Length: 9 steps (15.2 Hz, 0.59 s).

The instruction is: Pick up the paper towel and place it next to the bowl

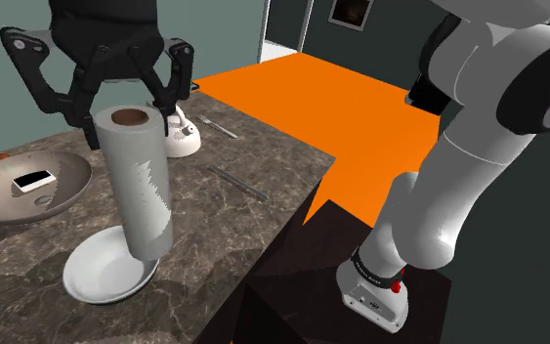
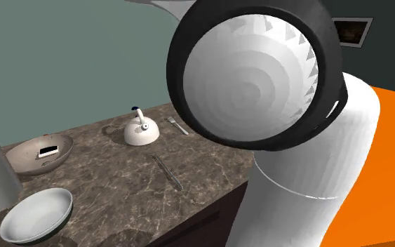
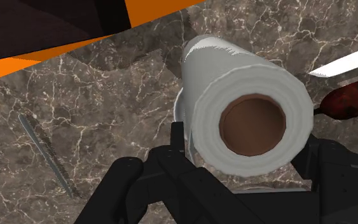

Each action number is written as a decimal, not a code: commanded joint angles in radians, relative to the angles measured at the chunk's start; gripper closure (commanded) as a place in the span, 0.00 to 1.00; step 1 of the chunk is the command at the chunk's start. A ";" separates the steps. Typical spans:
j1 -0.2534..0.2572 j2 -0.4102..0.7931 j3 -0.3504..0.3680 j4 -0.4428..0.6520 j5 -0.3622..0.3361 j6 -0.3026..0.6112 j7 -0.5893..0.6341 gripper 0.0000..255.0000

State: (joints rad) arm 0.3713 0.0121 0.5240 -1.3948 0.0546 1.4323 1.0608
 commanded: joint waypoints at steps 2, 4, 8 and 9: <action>0.057 0.087 0.048 0.096 -0.050 -0.017 0.098 1.00; 0.106 0.158 0.075 0.176 -0.096 -0.035 0.160 1.00; 0.108 0.149 0.075 0.120 -0.090 0.012 0.166 1.00; 0.104 0.140 0.074 0.095 -0.085 0.030 0.162 1.00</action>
State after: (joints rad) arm 0.4763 0.1543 0.5983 -1.2836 -0.0316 1.4477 1.2231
